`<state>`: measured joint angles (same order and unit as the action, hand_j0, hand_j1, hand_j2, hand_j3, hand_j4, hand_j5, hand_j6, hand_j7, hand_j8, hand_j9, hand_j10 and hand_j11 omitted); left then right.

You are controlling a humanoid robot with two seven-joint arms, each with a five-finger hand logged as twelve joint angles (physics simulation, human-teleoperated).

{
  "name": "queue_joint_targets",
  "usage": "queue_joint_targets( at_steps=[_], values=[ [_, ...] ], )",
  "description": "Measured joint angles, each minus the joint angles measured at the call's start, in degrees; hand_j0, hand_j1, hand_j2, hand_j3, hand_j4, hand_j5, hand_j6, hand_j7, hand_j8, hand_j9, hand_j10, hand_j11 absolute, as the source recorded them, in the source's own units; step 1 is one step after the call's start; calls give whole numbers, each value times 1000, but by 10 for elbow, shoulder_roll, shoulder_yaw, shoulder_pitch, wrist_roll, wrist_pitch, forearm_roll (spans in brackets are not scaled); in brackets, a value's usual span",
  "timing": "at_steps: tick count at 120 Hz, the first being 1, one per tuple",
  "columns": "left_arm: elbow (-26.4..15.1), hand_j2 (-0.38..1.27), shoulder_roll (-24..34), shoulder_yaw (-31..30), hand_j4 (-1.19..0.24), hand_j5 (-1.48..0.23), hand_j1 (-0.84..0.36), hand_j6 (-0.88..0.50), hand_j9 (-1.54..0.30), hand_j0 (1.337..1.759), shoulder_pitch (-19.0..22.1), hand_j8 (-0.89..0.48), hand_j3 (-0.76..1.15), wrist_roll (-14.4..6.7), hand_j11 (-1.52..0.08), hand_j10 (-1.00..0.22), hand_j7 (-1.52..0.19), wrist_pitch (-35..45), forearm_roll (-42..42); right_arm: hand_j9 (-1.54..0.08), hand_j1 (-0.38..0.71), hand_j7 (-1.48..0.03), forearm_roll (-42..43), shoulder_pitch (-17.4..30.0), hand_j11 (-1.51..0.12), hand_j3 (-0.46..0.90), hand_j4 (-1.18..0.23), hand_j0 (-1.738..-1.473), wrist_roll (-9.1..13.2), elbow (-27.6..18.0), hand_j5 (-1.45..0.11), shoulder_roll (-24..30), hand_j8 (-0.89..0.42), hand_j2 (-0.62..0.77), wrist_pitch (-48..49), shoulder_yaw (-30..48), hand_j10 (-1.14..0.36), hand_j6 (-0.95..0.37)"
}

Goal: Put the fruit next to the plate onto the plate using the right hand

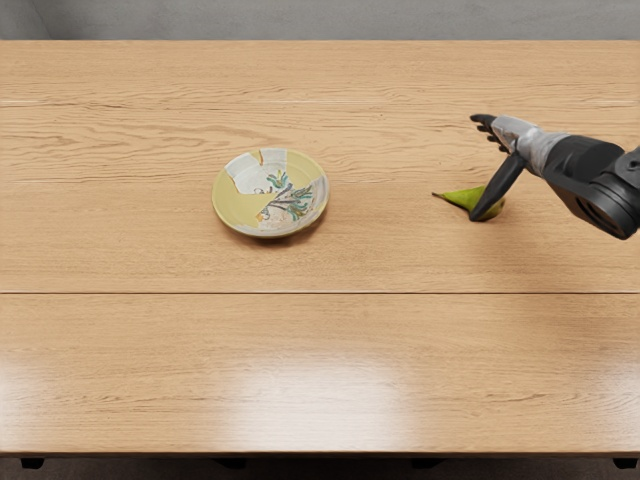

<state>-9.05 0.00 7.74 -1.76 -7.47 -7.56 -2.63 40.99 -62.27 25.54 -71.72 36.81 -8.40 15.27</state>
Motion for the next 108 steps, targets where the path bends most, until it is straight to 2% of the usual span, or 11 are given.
queue_joint_targets(
  at_steps=[23, 71, 108],
  values=[
    [0, 0, 0, 0, -1, -1, 348, -1, -1, 1658, 0, -1, 0, 0, -1, -1, -1, 0, 0, -6, -344, -6, 7, 4, -6, 0, -7, -1658, 0, -1, -6, -8, -7, 1, -44, -20, -6, -8],
    [0, 0, 0, 0, -1, -1, 348, -1, -1, 1658, 0, -1, 0, 0, -1, -1, -1, 0, 0, -173, -191, -173, 30, 4, -173, 0, -135, -1658, 0, -1, -173, -32, -136, -25, -131, -70, -135, -137],
    [0, 0, 0, 0, -1, -1, 348, -1, -1, 1658, 0, -1, 0, 0, -1, -1, -1, 0, 0, -267, -104, -267, 35, 5, -267, 0, -208, -1658, 0, -10, -268, -34, -208, -39, -157, -95, -207, -209]
  ],
)
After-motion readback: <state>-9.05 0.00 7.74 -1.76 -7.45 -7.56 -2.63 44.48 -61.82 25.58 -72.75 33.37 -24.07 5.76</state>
